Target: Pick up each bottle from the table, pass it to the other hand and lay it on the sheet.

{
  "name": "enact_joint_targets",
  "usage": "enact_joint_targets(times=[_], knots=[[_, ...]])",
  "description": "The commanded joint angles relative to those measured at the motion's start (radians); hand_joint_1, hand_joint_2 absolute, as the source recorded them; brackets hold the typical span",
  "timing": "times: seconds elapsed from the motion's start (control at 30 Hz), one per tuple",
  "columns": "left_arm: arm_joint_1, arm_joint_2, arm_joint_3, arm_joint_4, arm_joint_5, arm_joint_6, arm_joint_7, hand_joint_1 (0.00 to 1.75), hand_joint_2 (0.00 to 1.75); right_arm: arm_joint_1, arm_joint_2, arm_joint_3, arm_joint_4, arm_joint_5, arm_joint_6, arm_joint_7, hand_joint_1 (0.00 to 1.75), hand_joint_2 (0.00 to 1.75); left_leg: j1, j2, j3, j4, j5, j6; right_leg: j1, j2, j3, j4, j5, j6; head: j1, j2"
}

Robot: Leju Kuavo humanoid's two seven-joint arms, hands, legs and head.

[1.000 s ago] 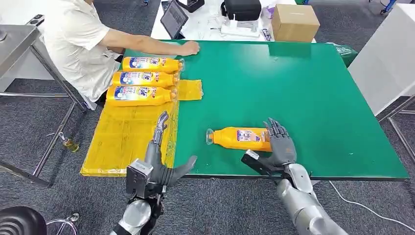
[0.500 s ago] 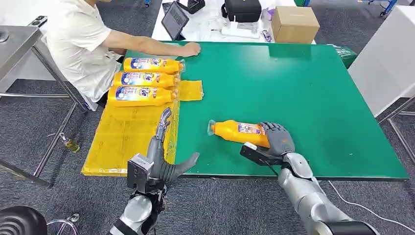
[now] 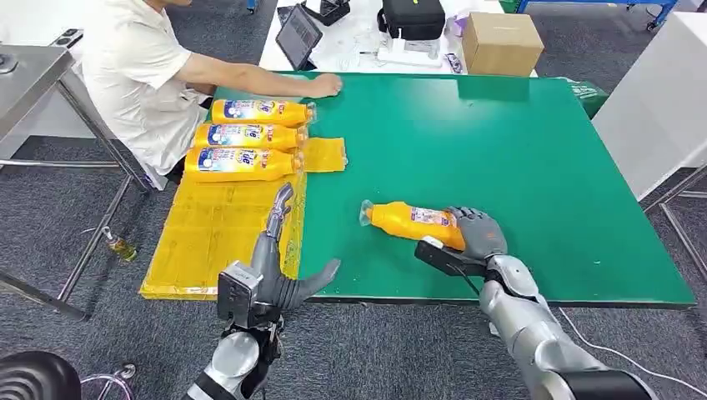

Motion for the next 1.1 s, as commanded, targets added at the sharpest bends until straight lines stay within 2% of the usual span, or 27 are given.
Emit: enact_joint_targets(times=[0.03, 0.13, 0.2, 0.27, 0.3, 0.33, 0.4, 0.53, 0.63, 0.67, 0.7, 0.83, 0.9, 1.0, 1.07, 1.1], knots=[[-0.028, 0.000, 0.006, 0.055, 0.055, -0.010, 0.031, 0.00, 1.75, 0.042, 0.030, -0.064, 0.041, -0.145, 0.060, -0.083, 1.75, 1.75, 0.001, -0.001, 0.002, -0.001, 0.000, 0.001, 0.001, -0.002, 0.003, -0.001, 0.000, -0.002, 0.000, 0.000], [0.005, -0.026, 0.023, 0.079, 0.216, -0.048, 0.122, 0.00, 1.75, 0.074, 0.097, -0.109, -0.058, -0.315, 0.074, -0.214, 1.75, 1.75, 0.001, 0.000, 0.004, -0.002, 0.000, 0.001, 0.002, -0.002, 0.005, -0.002, 0.000, -0.004, 0.000, 0.000], [0.024, -0.022, 0.016, 0.095, 0.332, -0.078, 0.173, 0.00, 1.75, 0.118, 0.145, -0.085, -0.178, -0.408, 0.087, -0.252, 1.75, 1.75, 0.001, 0.003, 0.004, -0.002, -0.001, 0.000, 0.002, 0.001, 0.004, -0.002, 0.000, -0.002, 0.000, 0.000], [0.026, -0.006, -0.008, 0.102, 0.366, -0.077, 0.159, 0.00, 1.75, 0.158, 0.159, -0.018, -0.279, -0.448, 0.090, -0.195, 1.75, 1.75, 0.001, 0.006, 0.005, -0.002, -0.001, 0.000, 0.002, 0.004, 0.004, -0.002, 0.001, -0.003, 0.000, 0.000], [0.026, -0.006, -0.008, 0.102, 0.366, -0.077, 0.159, 0.00, 1.75, 0.158, 0.159, -0.018, -0.279, -0.448, 0.090, -0.195, 1.75, 1.75, 0.001, 0.006, 0.004, -0.002, -0.001, 0.000, 0.002, 0.004, 0.003, -0.001, 0.001, -0.002, 0.000, 0.000], [0.031, -0.002, -0.011, 0.096, 0.387, -0.079, 0.165, 0.00, 1.75, 0.176, 0.164, -0.009, -0.317, -0.512, 0.113, -0.231, 1.75, 1.75, 0.001, 0.008, 0.005, -0.003, -0.002, 0.000, 0.003, 0.006, 0.003, -0.002, 0.001, -0.004, 0.000, 0.000], [0.040, 0.009, -0.024, 0.090, 0.440, -0.085, 0.183, 0.00, 1.75, 0.231, 0.183, 0.060, -0.432, -0.613, 0.124, -0.259, 1.75, 1.75, 0.001, 0.005, 0.002, -0.002, -0.001, -0.001, 0.002, 0.004, 0.000, 0.000, 0.000, -0.003, -0.001, 0.000], [0.048, 0.030, -0.051, 0.069, 0.495, -0.097, 0.180, 0.00, 1.75, 0.323, 0.198, 0.232, -0.628, -0.743, 0.100, -0.215, 1.75, 1.75, 0.002, 0.002, 0.001, -0.001, -0.002, -0.001, 0.003, 0.002, 0.000, 0.000, -0.001, -0.003, 0.000, 0.000], [0.048, 0.037, -0.062, 0.058, 0.496, -0.101, 0.180, 0.00, 1.75, 0.316, 0.194, 0.286, -0.611, -0.768, 0.095, -0.205, 1.75, 1.75, 0.002, 0.005, -0.004, -0.001, -0.002, -0.001, 0.003, 0.004, -0.005, 0.001, -0.001, -0.003, 0.000, 0.000], [0.047, 0.038, -0.064, 0.055, 0.497, -0.103, 0.180, 0.00, 1.75, 0.311, 0.193, 0.294, -0.599, -0.770, 0.096, -0.203, 1.75, 1.75, 0.002, 0.008, 0.000, -0.001, -0.004, 0.000, 0.004, 0.006, -0.001, 0.001, -0.002, -0.006, -0.001, 0.000], [0.046, 0.040, -0.066, 0.047, 0.494, -0.107, 0.175, 0.00, 1.75, 0.302, 0.191, 0.313, -0.576, -0.775, 0.100, -0.203, 1.75, 1.75, 0.002, 0.004, -0.005, -0.001, -0.002, -0.001, 0.003, 0.003, -0.006, 0.001, -0.001, -0.003, 0.000, 0.000], [0.034, 0.036, -0.062, 0.030, 0.471, -0.109, 0.157, 0.00, 1.75, 0.282, 0.199, 0.384, -0.518, -0.772, 0.123, -0.220, 1.75, 1.75, 0.002, 0.003, -0.008, -0.001, -0.001, -0.001, 0.003, 0.002, -0.008, 0.001, -0.001, -0.003, 0.000, 0.000], [0.031, 0.030, -0.053, 0.025, 0.471, -0.105, 0.152, 0.00, 1.75, 0.285, 0.210, 0.418, -0.512, -0.762, 0.111, -0.244, 1.75, 1.75, 0.002, 0.005, -0.004, -0.001, -0.003, 0.000, 0.003, 0.003, -0.005, 0.001, -0.002, -0.005, 0.000, 0.000], [0.028, 0.023, -0.049, 0.021, 0.468, -0.095, 0.146, 0.00, 1.75, 0.297, 0.221, 0.425, -0.516, -0.760, 0.093, -0.253, 1.75, 1.75, 0.002, 0.003, -0.007, -0.001, -0.002, -0.001, 0.003, 0.002, -0.008, 0.001, -0.001, -0.003, 0.000, 0.000], [0.027, 0.012, -0.042, 0.016, 0.462, -0.064, 0.122, 0.00, 1.75, 0.303, 0.217, 0.453, -0.523, -0.763, 0.099, -0.275, 1.75, 1.75, 0.003, 0.004, -0.003, -0.001, -0.003, 0.000, 0.004, 0.001, -0.004, 0.000, -0.002, -0.006, 0.000, 0.000], [0.023, 0.009, -0.042, 0.009, 0.466, -0.062, 0.120, 0.00, 1.75, 0.312, 0.216, 0.470, -0.528, -0.757, 0.098, -0.292, 1.75, 1.75, 0.002, 0.002, -0.007, -0.001, -0.002, -0.001, 0.003, 0.001, -0.007, 0.001, -0.001, -0.003, 0.000, 0.000]])
